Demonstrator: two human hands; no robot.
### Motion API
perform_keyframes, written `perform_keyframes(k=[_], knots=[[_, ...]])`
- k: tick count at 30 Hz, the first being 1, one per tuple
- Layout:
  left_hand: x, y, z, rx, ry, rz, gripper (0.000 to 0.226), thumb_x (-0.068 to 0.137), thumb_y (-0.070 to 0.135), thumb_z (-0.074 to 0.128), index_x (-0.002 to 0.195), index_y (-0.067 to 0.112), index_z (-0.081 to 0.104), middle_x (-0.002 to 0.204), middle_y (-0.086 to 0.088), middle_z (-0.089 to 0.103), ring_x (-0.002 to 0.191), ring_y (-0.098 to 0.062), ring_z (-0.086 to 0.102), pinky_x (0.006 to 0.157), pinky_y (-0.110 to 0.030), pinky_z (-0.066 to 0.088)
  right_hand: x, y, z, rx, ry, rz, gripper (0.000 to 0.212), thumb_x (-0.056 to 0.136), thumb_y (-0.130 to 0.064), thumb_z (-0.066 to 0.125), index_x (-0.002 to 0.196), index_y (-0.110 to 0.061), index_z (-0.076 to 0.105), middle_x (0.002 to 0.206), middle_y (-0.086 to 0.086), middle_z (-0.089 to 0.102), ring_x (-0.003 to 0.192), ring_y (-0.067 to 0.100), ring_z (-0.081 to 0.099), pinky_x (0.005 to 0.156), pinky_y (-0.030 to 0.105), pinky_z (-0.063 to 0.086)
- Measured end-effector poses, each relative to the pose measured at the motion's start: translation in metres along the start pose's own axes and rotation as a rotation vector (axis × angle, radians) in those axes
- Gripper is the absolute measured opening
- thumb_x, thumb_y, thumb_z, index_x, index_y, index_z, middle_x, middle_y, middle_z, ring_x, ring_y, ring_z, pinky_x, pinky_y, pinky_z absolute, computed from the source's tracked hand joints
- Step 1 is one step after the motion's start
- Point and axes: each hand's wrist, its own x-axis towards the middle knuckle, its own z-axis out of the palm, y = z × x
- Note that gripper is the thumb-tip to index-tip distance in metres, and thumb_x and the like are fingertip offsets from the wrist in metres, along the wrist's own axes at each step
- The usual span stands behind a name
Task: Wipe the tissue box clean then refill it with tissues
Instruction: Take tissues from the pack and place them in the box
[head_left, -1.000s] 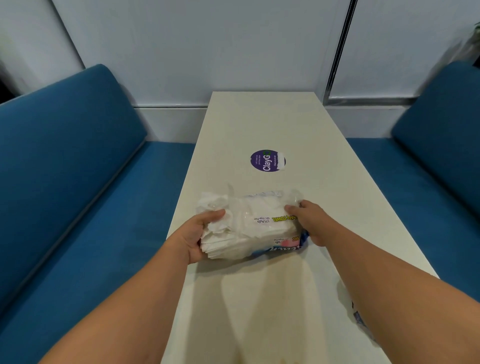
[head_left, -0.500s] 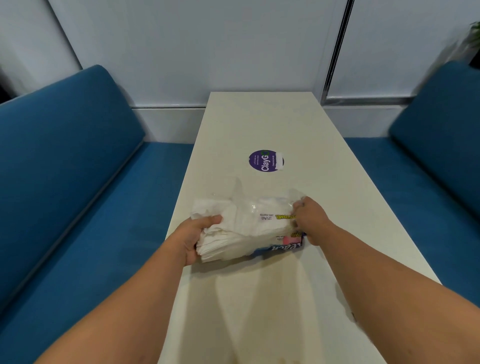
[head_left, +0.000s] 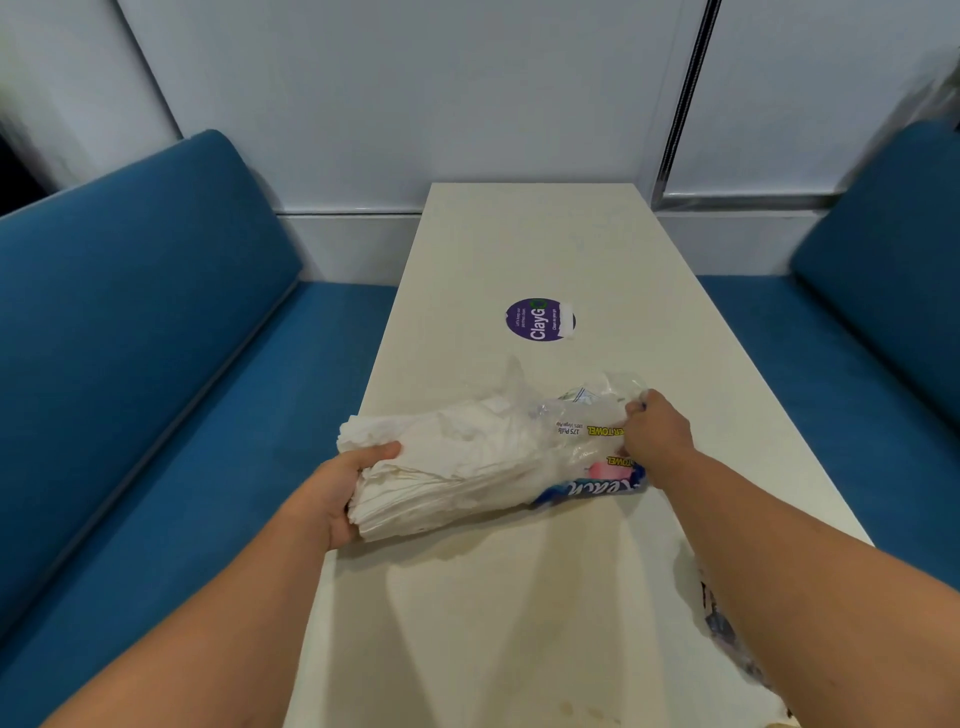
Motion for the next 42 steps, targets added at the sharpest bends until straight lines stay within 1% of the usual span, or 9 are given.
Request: perform_keyframes(k=[4,14,18,20,22,25,34,38,42], knots=[[-0.003,-0.002,-0.013,-0.003,-0.003,0.0,0.052,0.07,0.02,0.077,0.119,0.006,0.064,0.114,-0.02,0.069,0.104,-0.038,0.066,0.088,-0.05,0.054,-0.004,-0.001,0.002,-0.022,0.02,0.016,0.012,0.098,-0.019,0.037,0.099,-0.015,0.049,0.095,0.011,0.052,0.084,0.036,0.063,0.071,0.045,0.057],[-0.017,-0.003,-0.038,-0.038,0.014,0.006,0.035,0.084,0.02,0.069,0.116,0.007,0.065,0.108,-0.017,0.071,0.083,-0.032,0.072,0.065,-0.043,0.06,-0.012,-0.006,-0.006,-0.124,0.178,0.077,0.03,0.097,-0.031,0.044,0.121,-0.014,0.047,0.118,0.015,0.056,0.106,0.034,0.051,0.093,0.045,0.04],[-0.023,-0.008,-0.031,-0.047,0.022,0.011,0.04,0.082,0.019,0.07,0.12,0.006,0.063,0.11,-0.018,0.07,0.093,-0.034,0.07,0.074,-0.048,0.059,-0.044,-0.021,0.005,-0.221,0.439,-0.444,0.04,0.083,-0.026,0.064,0.121,-0.017,0.057,0.127,0.007,0.055,0.119,0.03,0.047,0.097,0.041,0.032],[-0.026,-0.01,-0.027,-0.047,0.029,0.015,0.041,0.081,0.018,0.071,0.12,0.006,0.063,0.11,-0.018,0.07,0.092,-0.035,0.07,0.071,-0.048,0.06,-0.061,-0.022,0.017,-0.201,0.247,-0.726,0.02,0.081,-0.018,0.063,0.101,-0.017,0.065,0.104,0.005,0.064,0.098,0.028,0.056,0.085,0.034,0.039],[-0.03,-0.011,-0.027,-0.043,0.041,0.022,0.041,0.081,0.019,0.072,0.119,0.006,0.064,0.108,-0.018,0.071,0.09,-0.035,0.071,0.068,-0.047,0.06,-0.072,-0.018,0.029,-0.358,-0.105,-0.759,0.014,0.086,-0.027,0.057,0.096,-0.021,0.066,0.095,0.001,0.065,0.092,0.025,0.059,0.08,0.035,0.046],[-0.04,-0.006,-0.031,-0.035,0.054,0.044,0.039,0.08,0.02,0.072,0.117,0.008,0.065,0.106,-0.015,0.072,0.087,-0.032,0.072,0.066,-0.043,0.06,-0.08,-0.009,0.038,-0.664,-0.421,-0.558,0.037,0.092,-0.044,0.046,0.125,-0.031,0.057,0.123,0.001,0.061,0.114,0.026,0.053,0.095,0.04,0.044],[-0.088,0.029,-0.027,-0.029,0.019,0.18,0.033,0.083,0.023,0.069,0.114,0.013,0.067,0.104,-0.009,0.073,0.079,-0.027,0.072,0.065,-0.038,0.06,-0.102,-0.017,0.037,-0.771,-0.466,-0.524,0.04,0.097,-0.038,0.041,0.136,-0.028,0.047,0.145,-0.003,0.045,0.134,0.023,0.038,0.114,0.047,0.012],[-0.114,0.044,-0.014,-0.046,-0.009,0.244,0.028,0.085,0.022,0.068,0.111,0.012,0.067,0.102,-0.009,0.073,0.08,-0.027,0.072,0.063,-0.039,0.06,-0.11,-0.021,0.035,-0.453,-0.2,-0.627,0.028,0.092,-0.019,0.048,0.114,-0.014,0.065,0.114,0.007,0.064,0.107,0.027,0.053,0.09,0.035,0.041],[-0.147,0.056,0.009,-0.062,-0.051,0.302,0.017,0.088,0.02,0.065,0.102,0.011,0.068,0.098,-0.009,0.074,0.08,-0.028,0.072,0.072,-0.043,0.06,-0.13,-0.027,0.027,-0.128,-0.172,-0.421,0.022,0.089,-0.009,0.044,0.082,-0.002,0.063,0.081,0.012,0.062,0.079,0.029,0.054,0.065,0.033,0.04]])
